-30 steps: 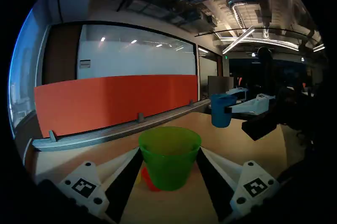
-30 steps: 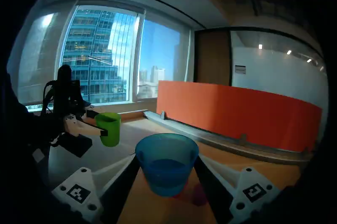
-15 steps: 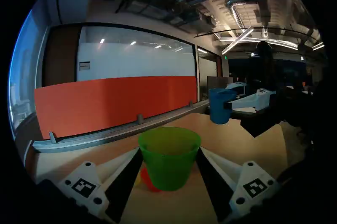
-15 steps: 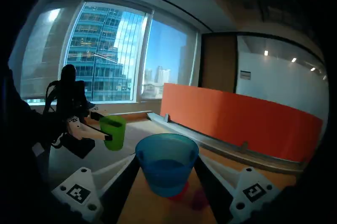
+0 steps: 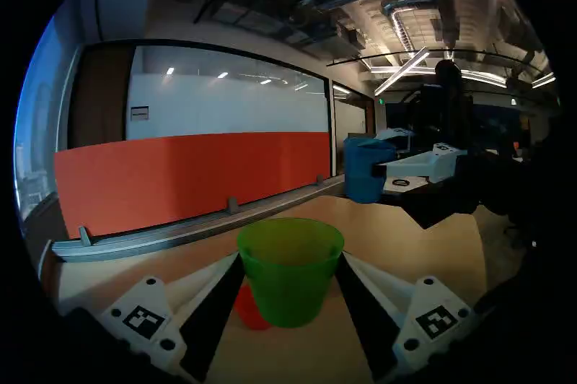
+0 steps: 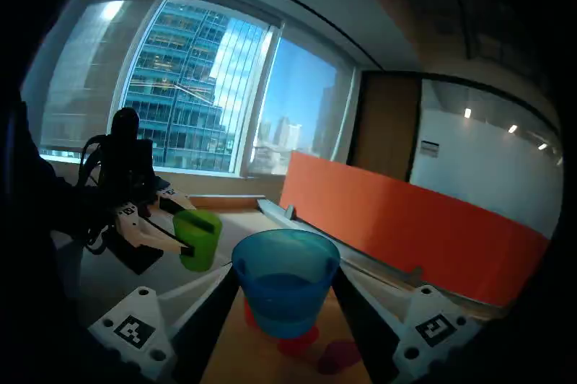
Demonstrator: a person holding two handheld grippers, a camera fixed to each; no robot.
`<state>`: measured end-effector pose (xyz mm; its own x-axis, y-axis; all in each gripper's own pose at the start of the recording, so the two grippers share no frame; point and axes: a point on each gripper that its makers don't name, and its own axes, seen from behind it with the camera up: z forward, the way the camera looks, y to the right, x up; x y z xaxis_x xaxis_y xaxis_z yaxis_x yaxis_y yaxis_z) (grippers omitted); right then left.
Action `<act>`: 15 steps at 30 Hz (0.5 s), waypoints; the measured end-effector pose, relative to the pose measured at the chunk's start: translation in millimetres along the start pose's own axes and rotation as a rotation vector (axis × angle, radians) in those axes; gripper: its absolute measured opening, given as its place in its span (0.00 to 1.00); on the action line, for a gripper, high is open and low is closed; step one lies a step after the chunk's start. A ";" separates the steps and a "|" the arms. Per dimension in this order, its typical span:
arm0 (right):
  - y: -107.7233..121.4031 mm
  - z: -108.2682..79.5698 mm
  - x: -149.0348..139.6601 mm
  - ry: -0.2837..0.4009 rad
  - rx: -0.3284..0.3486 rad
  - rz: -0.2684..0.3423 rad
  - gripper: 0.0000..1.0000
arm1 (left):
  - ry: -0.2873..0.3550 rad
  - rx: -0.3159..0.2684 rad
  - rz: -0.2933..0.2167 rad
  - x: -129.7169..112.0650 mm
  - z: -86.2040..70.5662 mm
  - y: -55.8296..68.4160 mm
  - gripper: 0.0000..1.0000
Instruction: Pour water
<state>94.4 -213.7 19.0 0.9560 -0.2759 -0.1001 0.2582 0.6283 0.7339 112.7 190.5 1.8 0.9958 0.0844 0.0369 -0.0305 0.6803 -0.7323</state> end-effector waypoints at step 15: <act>-1.8 5.7 28.9 0.012 0.007 -0.163 0.89 | 0.006 -0.028 -0.004 0.5 1.4 14.6 0.85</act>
<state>120.8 -226.9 18.6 0.9032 -0.3646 -0.2263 0.4089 0.5712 0.7117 112.7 201.5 -7.9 0.9964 0.0772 0.0363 -0.0238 0.6604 -0.7506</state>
